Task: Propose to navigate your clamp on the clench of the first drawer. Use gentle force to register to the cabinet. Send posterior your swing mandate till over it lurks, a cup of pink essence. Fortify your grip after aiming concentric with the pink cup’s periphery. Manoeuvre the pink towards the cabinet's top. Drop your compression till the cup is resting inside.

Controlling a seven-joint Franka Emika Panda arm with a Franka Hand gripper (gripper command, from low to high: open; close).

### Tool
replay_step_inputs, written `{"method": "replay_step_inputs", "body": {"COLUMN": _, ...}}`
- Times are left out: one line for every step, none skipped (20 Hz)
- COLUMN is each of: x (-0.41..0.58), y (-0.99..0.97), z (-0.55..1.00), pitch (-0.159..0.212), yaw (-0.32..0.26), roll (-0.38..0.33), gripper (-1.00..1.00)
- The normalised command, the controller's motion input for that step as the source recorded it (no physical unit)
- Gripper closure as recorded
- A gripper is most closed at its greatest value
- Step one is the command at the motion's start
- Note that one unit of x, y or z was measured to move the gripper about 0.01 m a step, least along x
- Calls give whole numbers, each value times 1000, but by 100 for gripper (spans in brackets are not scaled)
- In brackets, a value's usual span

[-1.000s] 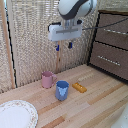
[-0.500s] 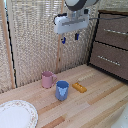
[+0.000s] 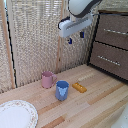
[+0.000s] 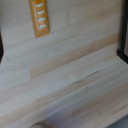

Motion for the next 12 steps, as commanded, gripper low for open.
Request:
{"method": "replay_step_inputs", "body": {"x": 0, "y": -191, "z": 0, "pitch": -15, "yaw": 66, "roll": -375, "gripper": -100}}
{"method": "replay_step_inputs", "body": {"x": 46, "y": -171, "z": 46, "pitch": -28, "yaw": 66, "roll": -359, "gripper": -100}}
{"method": "replay_step_inputs", "body": {"x": 117, "y": -137, "z": 129, "pitch": -15, "yaw": 54, "roll": -343, "gripper": -100}}
{"method": "replay_step_inputs", "body": {"x": 129, "y": -114, "z": 191, "pitch": 0, "yaw": 45, "roll": -329, "gripper": -100}}
{"method": "replay_step_inputs", "body": {"x": 149, "y": -80, "z": 277, "pitch": 0, "yaw": 39, "roll": -310, "gripper": -100}}
{"method": "replay_step_inputs", "body": {"x": 200, "y": -60, "z": 326, "pitch": 0, "yaw": 35, "roll": -295, "gripper": -100}}
{"method": "replay_step_inputs", "body": {"x": 203, "y": -43, "z": 366, "pitch": 0, "yaw": 34, "roll": -281, "gripper": -100}}
{"method": "replay_step_inputs", "body": {"x": 183, "y": -31, "z": 389, "pitch": 0, "yaw": 39, "roll": -276, "gripper": -100}}
{"method": "replay_step_inputs", "body": {"x": 166, "y": -31, "z": 380, "pitch": 0, "yaw": 30, "roll": -282, "gripper": -100}}
{"method": "replay_step_inputs", "body": {"x": 151, "y": -31, "z": 371, "pitch": 0, "yaw": 26, "roll": -286, "gripper": -100}}
{"method": "replay_step_inputs", "body": {"x": 134, "y": -40, "z": 351, "pitch": 0, "yaw": 26, "roll": -294, "gripper": -100}}
{"method": "replay_step_inputs", "body": {"x": 109, "y": -51, "z": 323, "pitch": 10, "yaw": 25, "roll": -305, "gripper": -100}}
